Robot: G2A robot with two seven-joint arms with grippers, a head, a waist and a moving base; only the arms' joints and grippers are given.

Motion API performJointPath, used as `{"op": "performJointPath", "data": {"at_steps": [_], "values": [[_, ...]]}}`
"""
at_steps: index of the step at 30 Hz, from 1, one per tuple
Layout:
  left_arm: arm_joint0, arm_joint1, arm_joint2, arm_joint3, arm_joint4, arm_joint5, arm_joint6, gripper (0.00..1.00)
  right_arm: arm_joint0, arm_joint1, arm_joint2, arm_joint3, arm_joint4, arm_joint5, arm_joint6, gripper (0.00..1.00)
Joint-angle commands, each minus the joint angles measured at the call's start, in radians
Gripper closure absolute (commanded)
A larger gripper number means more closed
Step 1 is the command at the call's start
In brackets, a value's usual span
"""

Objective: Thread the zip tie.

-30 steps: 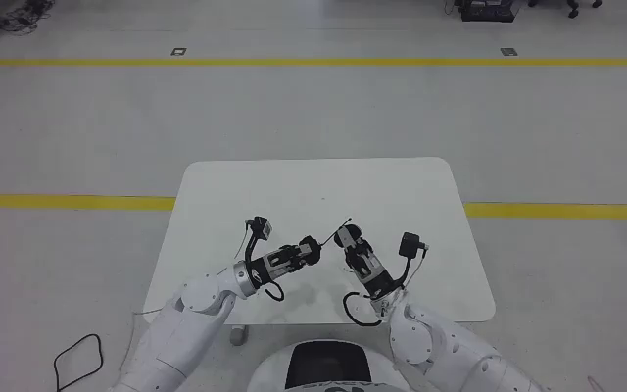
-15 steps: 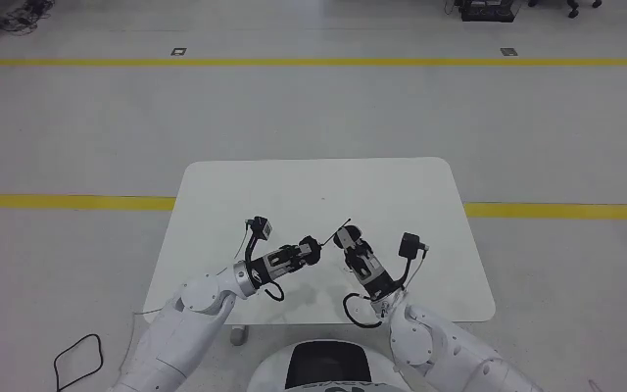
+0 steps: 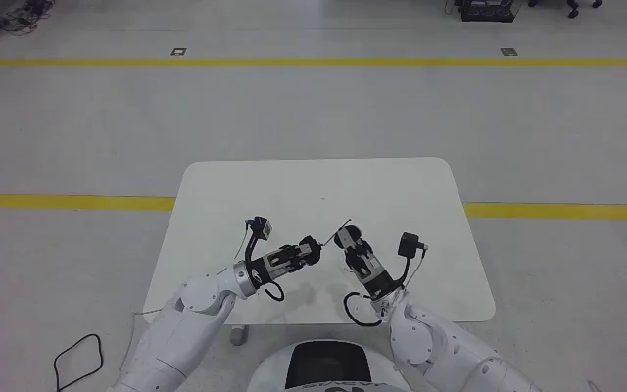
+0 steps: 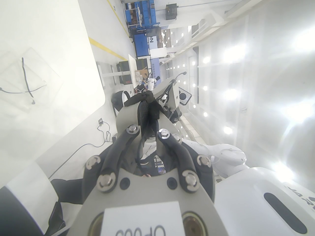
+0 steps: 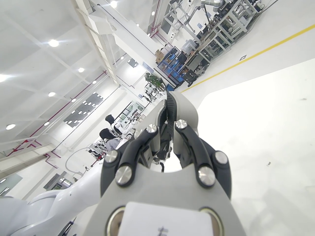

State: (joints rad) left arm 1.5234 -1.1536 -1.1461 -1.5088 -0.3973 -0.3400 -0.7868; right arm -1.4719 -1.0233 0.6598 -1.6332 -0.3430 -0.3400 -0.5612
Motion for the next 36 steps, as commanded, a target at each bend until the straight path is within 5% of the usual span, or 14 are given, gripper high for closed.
{"op": "performJointPath", "data": {"at_steps": [1,36], "values": [[0.0,0.0,0.0,0.0,0.0,0.0,0.0,1.0,-0.002,-0.001,0.003,0.001,-0.002,0.0,0.003,1.0],[0.0,0.0,0.0,0.0,0.0,0.0,0.0,1.0,-0.013,-0.013,0.025,-0.014,-0.018,0.0,0.021,1.0]]}}
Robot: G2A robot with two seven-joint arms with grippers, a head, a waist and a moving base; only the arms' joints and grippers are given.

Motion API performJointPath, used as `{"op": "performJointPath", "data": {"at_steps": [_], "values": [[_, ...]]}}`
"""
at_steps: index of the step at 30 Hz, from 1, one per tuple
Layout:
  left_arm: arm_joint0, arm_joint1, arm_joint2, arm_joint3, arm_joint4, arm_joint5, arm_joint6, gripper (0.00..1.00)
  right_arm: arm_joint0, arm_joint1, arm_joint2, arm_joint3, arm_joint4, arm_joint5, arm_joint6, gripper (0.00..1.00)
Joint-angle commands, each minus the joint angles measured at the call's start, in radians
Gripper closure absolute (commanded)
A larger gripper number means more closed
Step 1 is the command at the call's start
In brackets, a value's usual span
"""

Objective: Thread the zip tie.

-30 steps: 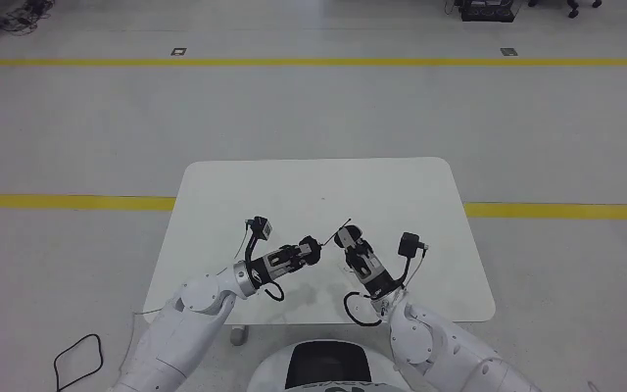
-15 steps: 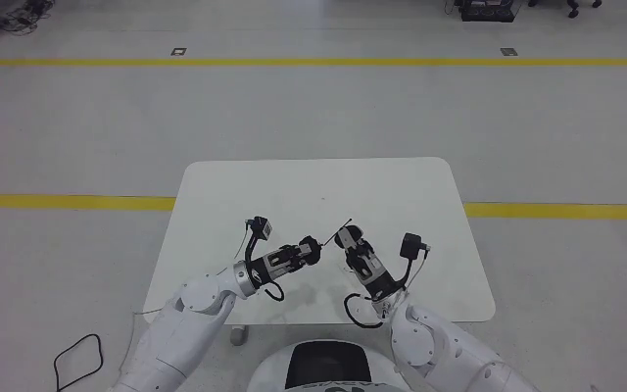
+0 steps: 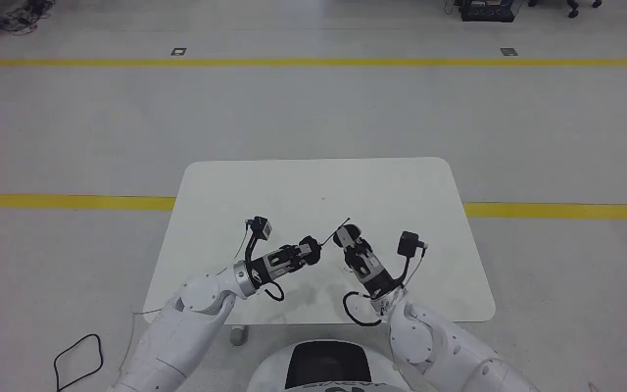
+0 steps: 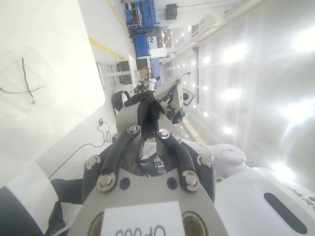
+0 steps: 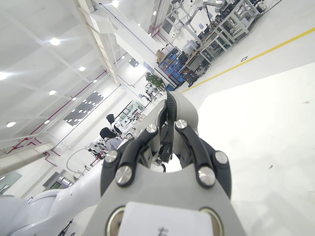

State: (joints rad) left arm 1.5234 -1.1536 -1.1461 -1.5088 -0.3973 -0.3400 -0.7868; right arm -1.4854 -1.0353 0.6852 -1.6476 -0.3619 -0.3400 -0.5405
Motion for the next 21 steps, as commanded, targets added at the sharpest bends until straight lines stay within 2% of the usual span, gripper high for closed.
{"op": "performJointPath", "data": {"at_steps": [1,21], "values": [[0.0,0.0,0.0,0.0,0.0,0.0,0.0,1.0,0.0,-0.001,0.0,0.001,0.0,0.0,0.0,1.0],[0.0,0.0,0.0,0.0,0.0,0.0,0.0,1.0,-0.01,-0.008,0.019,0.019,-0.011,0.0,0.019,1.0]]}}
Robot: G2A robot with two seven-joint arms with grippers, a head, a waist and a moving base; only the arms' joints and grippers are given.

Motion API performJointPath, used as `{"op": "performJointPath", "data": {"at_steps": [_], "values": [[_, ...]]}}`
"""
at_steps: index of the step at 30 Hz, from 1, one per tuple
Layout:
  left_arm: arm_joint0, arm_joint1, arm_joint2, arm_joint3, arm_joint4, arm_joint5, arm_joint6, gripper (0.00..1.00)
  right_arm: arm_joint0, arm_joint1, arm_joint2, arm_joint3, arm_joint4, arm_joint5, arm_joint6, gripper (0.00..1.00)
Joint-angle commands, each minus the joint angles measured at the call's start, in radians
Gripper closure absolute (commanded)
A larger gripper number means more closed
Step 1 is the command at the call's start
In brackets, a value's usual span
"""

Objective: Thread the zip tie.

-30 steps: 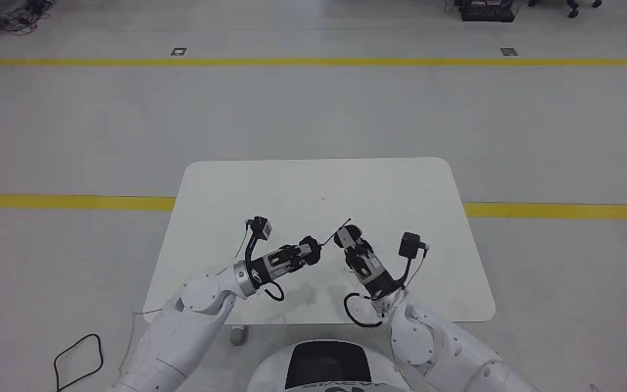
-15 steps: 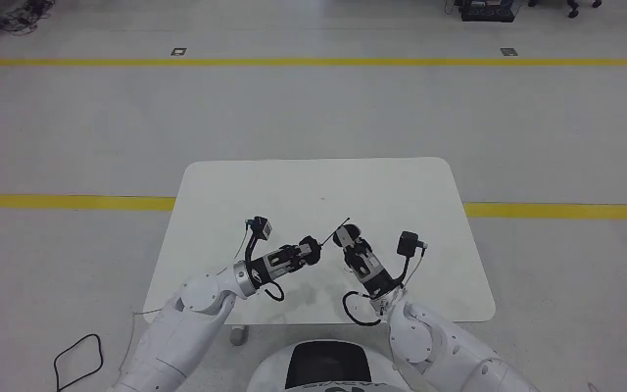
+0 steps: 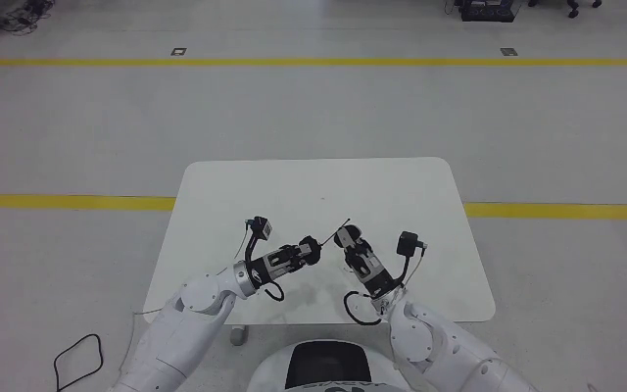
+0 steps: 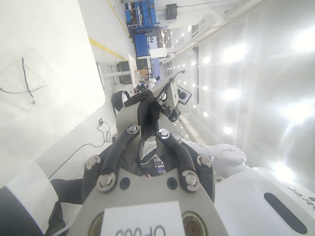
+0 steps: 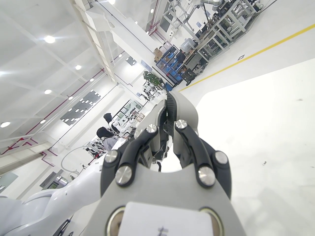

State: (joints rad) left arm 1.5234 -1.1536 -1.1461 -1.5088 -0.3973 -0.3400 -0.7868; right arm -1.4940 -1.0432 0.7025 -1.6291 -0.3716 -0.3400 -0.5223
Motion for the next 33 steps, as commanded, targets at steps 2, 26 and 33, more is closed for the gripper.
{"op": "performJointPath", "data": {"at_steps": [2,26,33], "values": [[0.0,0.0,0.0,0.0,0.0,0.0,0.0,1.0,-0.004,-0.001,0.006,0.001,-0.004,0.0,0.001,1.0],[0.0,0.0,0.0,0.0,0.0,0.0,0.0,1.0,-0.044,-0.012,0.068,0.003,-0.05,0.0,0.042,1.0],[0.0,0.0,0.0,0.0,0.0,0.0,0.0,1.0,-0.048,-0.017,0.069,-0.004,-0.07,0.0,0.056,1.0]]}}
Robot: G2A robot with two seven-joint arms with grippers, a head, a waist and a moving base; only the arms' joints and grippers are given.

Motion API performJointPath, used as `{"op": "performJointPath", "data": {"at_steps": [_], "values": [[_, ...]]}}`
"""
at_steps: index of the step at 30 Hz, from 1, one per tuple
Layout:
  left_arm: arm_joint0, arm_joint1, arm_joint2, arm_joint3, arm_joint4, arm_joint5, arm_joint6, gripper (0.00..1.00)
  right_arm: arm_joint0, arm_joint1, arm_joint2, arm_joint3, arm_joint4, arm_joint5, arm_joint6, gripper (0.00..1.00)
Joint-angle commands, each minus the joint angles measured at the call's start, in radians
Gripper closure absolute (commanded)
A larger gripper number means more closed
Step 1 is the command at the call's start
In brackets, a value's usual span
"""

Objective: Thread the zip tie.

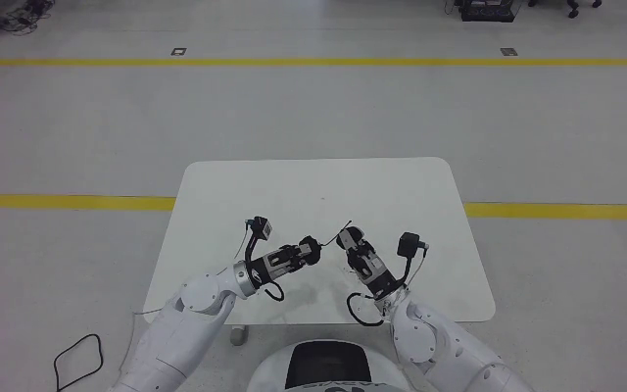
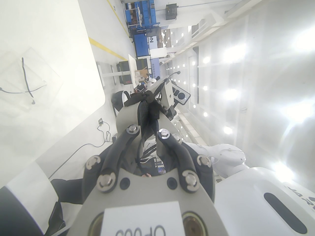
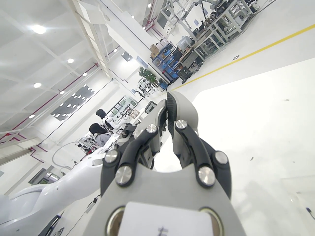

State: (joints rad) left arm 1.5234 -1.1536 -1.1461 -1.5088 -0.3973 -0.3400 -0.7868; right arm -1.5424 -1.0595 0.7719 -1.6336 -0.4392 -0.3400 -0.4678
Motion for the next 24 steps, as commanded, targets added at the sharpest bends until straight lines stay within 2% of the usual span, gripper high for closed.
{"op": "performJointPath", "data": {"at_steps": [1,24], "values": [[0.0,0.0,0.0,0.0,0.0,0.0,0.0,1.0,0.001,-0.002,0.0,0.002,-0.005,0.0,0.003,1.0],[0.0,0.0,0.0,0.0,0.0,0.0,0.0,1.0,-0.033,-0.026,0.048,0.011,-0.029,0.004,0.019,1.0]]}}
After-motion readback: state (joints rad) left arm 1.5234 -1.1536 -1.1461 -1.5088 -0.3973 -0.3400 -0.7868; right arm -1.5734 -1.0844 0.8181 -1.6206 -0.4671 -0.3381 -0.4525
